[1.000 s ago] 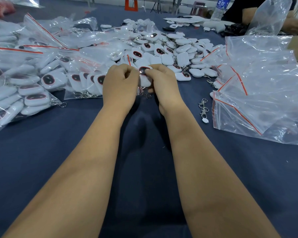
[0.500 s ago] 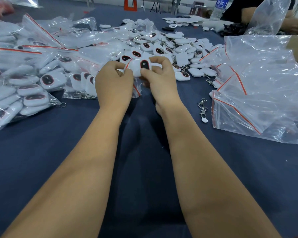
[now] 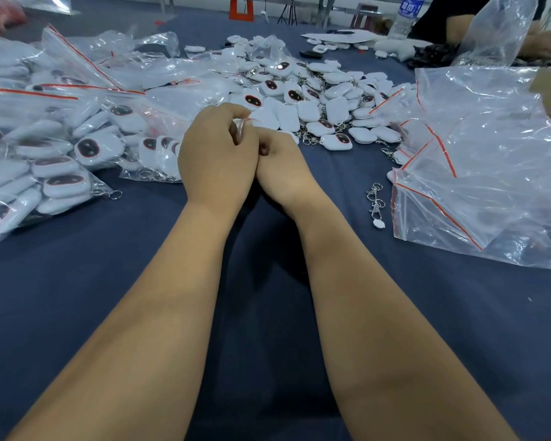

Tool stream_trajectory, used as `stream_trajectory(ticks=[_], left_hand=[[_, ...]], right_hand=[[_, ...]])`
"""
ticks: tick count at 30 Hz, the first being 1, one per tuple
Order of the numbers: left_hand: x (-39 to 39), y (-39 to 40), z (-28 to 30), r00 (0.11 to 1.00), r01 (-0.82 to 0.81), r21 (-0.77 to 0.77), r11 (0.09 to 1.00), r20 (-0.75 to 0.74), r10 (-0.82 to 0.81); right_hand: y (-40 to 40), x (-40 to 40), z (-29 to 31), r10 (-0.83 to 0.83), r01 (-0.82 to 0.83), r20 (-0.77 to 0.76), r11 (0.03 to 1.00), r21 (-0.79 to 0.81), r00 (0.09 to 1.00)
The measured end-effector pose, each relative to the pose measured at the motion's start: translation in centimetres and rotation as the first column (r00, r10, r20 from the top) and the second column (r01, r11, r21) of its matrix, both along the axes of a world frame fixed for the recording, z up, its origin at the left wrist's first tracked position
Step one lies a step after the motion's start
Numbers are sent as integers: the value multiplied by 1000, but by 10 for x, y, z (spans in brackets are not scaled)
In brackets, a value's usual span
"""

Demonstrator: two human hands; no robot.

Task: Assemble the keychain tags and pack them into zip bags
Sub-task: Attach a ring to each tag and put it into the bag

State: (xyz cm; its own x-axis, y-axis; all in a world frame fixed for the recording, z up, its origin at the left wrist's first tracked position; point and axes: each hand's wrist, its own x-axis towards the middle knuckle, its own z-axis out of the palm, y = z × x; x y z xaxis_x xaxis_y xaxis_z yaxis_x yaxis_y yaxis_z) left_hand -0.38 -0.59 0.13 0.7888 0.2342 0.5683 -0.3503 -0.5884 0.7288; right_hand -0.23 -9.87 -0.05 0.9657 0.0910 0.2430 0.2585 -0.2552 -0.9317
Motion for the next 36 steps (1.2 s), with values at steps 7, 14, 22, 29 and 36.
stream_trajectory(ticks=[7,14,22,29,36], left_hand=[[-3,-1,2,1000,-9,12,1000,14,9],[4,2,-1,993,1,-73,997,116,8],[6,13,13,867,-108,-362,926,421,266],[12,1,-7,995,96,201,975,-44,-89],[14,-1,-10,992,101,230,968,-93,-81]], right_hand=[[-3,-1,0,142,-142,-52,990,5,988],[2,4,3,-188,185,24,978,98,982],[-18,10,1,-500,483,103,732,-480,860],[-20,22,-3,-496,323,-63,652,-686,866],[-25,28,-9,-410,306,52,583,-752,910]])
